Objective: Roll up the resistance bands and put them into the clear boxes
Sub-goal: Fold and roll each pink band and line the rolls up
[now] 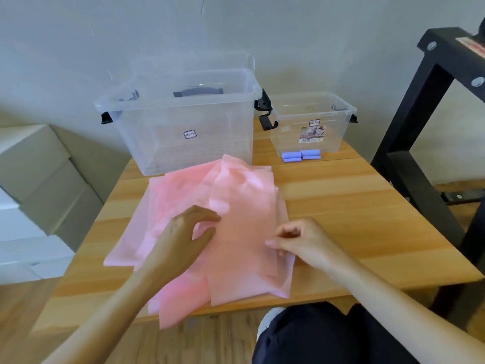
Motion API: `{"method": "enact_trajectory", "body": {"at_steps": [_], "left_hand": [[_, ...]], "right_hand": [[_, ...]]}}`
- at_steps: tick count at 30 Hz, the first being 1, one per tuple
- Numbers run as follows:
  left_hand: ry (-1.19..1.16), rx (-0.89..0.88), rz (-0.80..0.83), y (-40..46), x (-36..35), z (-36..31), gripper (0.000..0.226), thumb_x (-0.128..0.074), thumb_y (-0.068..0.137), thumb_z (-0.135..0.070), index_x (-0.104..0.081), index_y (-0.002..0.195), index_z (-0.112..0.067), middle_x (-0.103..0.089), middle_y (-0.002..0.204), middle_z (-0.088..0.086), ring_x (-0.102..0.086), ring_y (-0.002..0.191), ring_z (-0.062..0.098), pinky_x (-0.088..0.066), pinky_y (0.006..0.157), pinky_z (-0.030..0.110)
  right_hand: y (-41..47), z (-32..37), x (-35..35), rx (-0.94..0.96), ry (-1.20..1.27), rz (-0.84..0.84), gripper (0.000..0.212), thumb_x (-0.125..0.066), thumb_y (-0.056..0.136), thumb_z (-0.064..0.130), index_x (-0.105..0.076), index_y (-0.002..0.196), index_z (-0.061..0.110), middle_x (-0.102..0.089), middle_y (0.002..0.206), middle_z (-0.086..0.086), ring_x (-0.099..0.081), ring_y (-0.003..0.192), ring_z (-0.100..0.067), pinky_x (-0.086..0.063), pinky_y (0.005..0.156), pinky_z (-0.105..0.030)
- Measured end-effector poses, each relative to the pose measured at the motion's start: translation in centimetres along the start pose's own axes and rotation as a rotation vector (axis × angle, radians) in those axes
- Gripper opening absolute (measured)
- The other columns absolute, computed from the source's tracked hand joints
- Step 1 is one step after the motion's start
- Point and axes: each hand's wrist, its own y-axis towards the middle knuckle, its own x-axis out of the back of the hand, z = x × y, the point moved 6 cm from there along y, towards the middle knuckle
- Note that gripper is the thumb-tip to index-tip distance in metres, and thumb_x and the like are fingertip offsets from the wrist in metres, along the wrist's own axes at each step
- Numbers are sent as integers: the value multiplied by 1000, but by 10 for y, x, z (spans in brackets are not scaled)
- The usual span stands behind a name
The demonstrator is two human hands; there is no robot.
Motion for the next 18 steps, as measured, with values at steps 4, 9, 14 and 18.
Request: {"method": "enact_trajectory", "body": {"at_steps": [4,9,14,18], "left_hand": [[43,0,-1,-37,-1,6,24,-70,89,-18,-71,111,-28,-60,117,-22,-53,104,-10,-35,84,0],[43,22,8,-70,-1,11,33,-74,82,-41,-64,113,-46,-47,127,-36,-47,108,-20,-38,77,1],[34,-33,-52,-72,1,12,16,-78,83,-29,-74,98,-35,-57,119,-28,-53,106,-15,-37,82,0],[45,-26,-121,-66,11,5,13,-59,86,-44,-71,85,-38,-61,108,-30,-60,96,-7,-50,77,20]], "right_hand": [[-27,-3,-15,112,-115,-39,11,-78,82,19,-76,71,18,-68,69,17,-59,68,5,-41,66,-9],[-42,-3,-17,222,-121,-113,8,-80,80,23,-75,73,22,-63,81,11,-58,79,-4,-39,72,-13],[-49,-5,-25,319,-317,-95,17,-79,80,34,-76,93,24,-59,94,16,-57,91,-2,-40,78,-11],[-48,0,-26,354,-321,-157,6,-71,89,23,-77,88,21,-61,89,15,-57,85,-1,-41,73,-10]]}}
